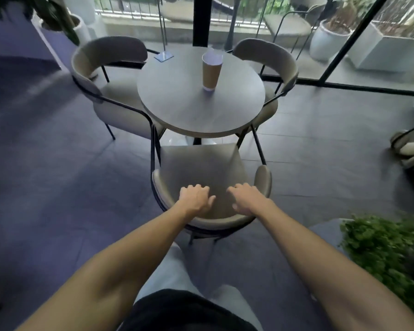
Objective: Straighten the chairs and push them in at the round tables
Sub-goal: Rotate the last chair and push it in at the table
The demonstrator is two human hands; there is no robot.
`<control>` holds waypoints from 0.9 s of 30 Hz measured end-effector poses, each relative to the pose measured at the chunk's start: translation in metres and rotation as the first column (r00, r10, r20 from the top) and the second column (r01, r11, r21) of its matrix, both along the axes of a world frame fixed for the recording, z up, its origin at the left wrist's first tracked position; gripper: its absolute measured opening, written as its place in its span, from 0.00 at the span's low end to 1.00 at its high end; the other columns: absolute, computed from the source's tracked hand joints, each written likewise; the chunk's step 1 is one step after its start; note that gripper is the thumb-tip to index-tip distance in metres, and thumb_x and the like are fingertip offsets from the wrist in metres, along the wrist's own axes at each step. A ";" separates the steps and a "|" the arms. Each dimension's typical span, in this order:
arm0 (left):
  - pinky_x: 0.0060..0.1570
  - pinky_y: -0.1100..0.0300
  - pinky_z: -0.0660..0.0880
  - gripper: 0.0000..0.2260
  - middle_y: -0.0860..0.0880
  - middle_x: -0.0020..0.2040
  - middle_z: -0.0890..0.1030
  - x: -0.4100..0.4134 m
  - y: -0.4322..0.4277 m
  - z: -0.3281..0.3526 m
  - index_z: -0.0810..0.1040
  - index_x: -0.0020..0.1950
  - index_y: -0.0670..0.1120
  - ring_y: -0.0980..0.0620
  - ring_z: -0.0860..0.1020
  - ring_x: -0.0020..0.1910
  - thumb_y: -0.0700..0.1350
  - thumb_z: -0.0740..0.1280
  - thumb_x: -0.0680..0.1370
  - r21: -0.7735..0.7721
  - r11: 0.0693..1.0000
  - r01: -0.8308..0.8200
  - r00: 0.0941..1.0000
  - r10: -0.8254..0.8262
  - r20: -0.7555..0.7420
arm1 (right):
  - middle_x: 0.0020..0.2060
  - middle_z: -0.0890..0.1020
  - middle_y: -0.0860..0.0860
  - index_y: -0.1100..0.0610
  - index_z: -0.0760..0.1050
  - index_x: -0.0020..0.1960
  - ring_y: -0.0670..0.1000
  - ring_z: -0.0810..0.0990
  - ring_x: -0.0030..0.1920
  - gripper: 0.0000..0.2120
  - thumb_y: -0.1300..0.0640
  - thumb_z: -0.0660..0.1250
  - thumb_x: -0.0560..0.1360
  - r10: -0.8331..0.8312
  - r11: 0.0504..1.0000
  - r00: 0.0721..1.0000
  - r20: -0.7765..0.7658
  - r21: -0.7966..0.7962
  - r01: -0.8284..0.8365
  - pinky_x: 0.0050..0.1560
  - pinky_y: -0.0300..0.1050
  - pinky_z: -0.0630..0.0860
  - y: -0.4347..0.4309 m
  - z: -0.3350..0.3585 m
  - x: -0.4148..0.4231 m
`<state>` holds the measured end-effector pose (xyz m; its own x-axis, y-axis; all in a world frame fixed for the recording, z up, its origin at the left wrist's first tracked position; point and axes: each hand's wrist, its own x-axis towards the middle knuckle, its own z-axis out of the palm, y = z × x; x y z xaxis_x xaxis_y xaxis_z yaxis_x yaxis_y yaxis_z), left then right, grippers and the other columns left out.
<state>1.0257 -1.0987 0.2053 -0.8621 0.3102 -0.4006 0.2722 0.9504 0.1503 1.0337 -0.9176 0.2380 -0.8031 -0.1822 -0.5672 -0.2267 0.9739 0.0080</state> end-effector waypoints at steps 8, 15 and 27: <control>0.61 0.46 0.65 0.30 0.44 0.64 0.76 0.065 0.005 -0.049 0.74 0.67 0.50 0.41 0.72 0.64 0.69 0.52 0.77 -0.204 0.978 0.050 0.995 -0.033 0.089 | 0.61 0.76 0.57 0.54 0.68 0.68 0.61 0.76 0.62 0.22 0.57 0.60 0.74 0.063 0.998 0.992 0.109 -0.005 -0.063 0.60 0.55 0.74 0.016 -0.046 0.042; 0.68 0.44 0.58 0.29 0.43 0.67 0.73 0.073 0.001 -0.066 0.70 0.70 0.50 0.40 0.69 0.67 0.69 0.53 0.78 -0.211 0.975 0.071 0.996 -0.056 0.076 | 0.59 0.80 0.55 0.53 0.72 0.64 0.59 0.79 0.60 0.21 0.51 0.65 0.72 0.138 0.989 0.983 0.123 0.031 -0.143 0.57 0.51 0.75 0.021 -0.065 0.043; 0.68 0.45 0.57 0.19 0.44 0.63 0.73 0.076 -0.002 -0.076 0.70 0.68 0.50 0.40 0.70 0.63 0.58 0.58 0.81 -0.138 0.986 0.096 0.995 -0.092 0.035 | 0.58 0.82 0.55 0.55 0.76 0.60 0.57 0.80 0.59 0.17 0.45 0.65 0.78 0.157 0.985 0.988 -0.014 0.080 -0.155 0.55 0.48 0.71 0.023 -0.081 0.053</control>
